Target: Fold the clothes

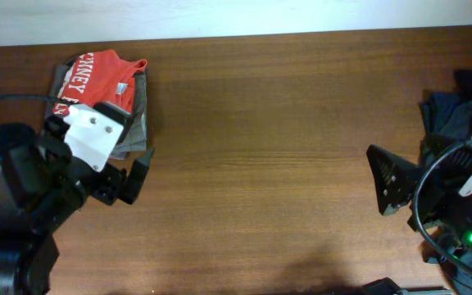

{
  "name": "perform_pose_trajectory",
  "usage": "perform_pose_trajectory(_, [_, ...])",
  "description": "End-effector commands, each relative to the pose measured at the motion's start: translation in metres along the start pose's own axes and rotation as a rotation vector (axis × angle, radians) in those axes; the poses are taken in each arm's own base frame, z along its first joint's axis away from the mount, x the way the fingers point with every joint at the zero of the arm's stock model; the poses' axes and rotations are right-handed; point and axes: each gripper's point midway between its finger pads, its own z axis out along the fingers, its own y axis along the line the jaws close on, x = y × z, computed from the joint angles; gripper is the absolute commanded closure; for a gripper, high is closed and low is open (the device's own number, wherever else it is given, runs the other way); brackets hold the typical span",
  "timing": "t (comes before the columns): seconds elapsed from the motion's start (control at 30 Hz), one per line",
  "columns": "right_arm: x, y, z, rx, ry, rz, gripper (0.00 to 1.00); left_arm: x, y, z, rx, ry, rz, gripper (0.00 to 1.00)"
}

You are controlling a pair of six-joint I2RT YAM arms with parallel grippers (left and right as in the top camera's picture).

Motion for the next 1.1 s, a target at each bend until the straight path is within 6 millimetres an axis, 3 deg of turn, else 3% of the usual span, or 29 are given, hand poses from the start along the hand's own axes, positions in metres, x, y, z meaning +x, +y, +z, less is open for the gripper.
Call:
perform_pose_trajectory(0.0, [0.003,-0.003,-0.001,0.017,0.005,0.002,0.01,0.002,0.003,0.002,-0.016,0.021,0.012,0.01])
perform_pose_trajectory(0.3, [0.004,-0.004,0.002,0.018,0.015,0.002,0.01,0.016,-0.002,0.005,0.012,0.083,-0.006,0.01])
perform_pose_trajectory(0.47, [0.016,-0.009,0.005,0.037,0.048,0.009,0.01,0.023,-0.005,0.005,0.025,0.111,-0.013,0.01])
perform_pose_trajectory(0.53, [0.021,-0.026,0.003,0.112,0.033,-0.009,0.01,0.026,-0.007,0.004,0.03,0.124,-0.017,0.01])
perform_pose_trajectory(0.7, [0.018,-0.075,0.012,0.291,-0.193,0.041,0.01,0.027,-0.007,0.004,0.032,0.126,-0.018,0.01])
perform_pose_trajectory(0.8, [0.056,-0.104,0.03,0.345,-0.272,0.055,0.01,0.027,-0.007,0.004,0.032,0.127,-0.018,0.01])
perform_pose_trajectory(1.07, [0.169,-0.135,0.071,0.345,-0.227,0.068,0.02,0.027,-0.007,0.004,0.032,0.127,-0.018,0.01])
